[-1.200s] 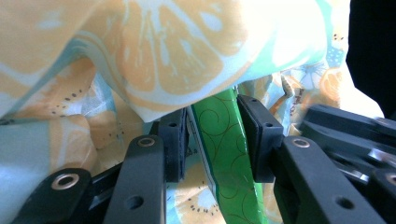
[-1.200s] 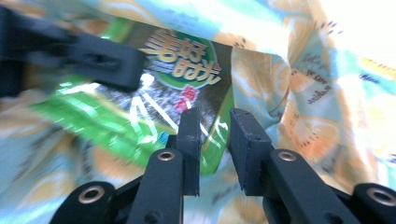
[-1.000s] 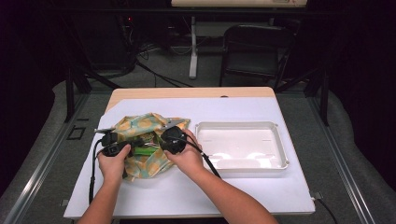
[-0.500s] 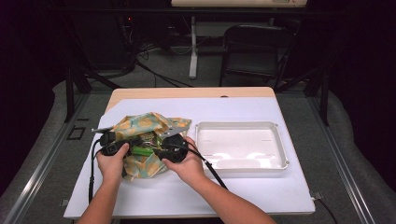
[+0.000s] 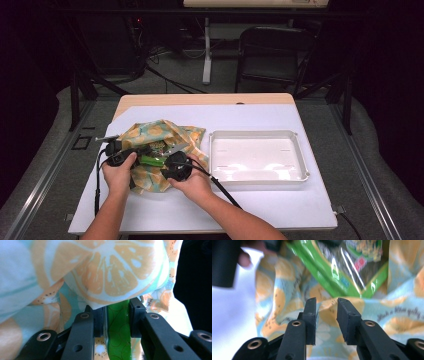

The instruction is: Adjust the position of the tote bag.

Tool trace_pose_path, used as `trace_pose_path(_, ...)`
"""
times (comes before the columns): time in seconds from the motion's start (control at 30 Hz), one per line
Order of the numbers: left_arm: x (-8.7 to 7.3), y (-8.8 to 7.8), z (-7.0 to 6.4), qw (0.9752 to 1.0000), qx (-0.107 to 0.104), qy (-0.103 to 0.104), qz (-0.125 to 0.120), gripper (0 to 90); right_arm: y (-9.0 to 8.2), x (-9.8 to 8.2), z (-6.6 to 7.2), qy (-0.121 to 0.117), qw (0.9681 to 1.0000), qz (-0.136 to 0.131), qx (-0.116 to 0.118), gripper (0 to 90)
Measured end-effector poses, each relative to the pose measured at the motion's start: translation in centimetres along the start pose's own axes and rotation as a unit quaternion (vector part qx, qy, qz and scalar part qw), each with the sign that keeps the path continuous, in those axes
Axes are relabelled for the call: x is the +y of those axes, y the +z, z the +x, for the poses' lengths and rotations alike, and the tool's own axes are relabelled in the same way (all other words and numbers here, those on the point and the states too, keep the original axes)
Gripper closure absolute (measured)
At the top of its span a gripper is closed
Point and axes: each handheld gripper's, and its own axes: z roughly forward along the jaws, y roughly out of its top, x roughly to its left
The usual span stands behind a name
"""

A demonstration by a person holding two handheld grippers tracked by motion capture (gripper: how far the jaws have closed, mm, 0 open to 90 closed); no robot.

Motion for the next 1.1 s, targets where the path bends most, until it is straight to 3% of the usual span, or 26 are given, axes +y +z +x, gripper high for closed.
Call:
trace_pose_path(0.27, 0.2, -0.3, 0.1, 0.9995, -0.024, -0.02, -0.002, 72.1, 1.0, -1.0, -0.4, 0.003, 0.9997, 0.021, -0.012, 72.2)
trace_pose_path(0.8, 0.4, -1.6, -0.2, 0.9972, -0.064, -0.037, 0.001, 72.2, 1.1, -1.6, -1.2, 0.016, 0.9994, 0.015, -0.025, 73.3)
trace_pose_path(0.93, 0.3, -1.9, -0.4, 0.9972, -0.066, -0.034, 0.004, 72.2, 0.8, -1.6, -1.3, 0.014, 0.9994, 0.02, -0.026, 72.7)
trace_pose_path(1.1, 0.2, -2.1, -0.4, 0.9975, -0.065, -0.025, 0.013, 72.2, -1.0, -1.4, -1.3, 0.001, 0.9993, 0.016, -0.034, 71.3)
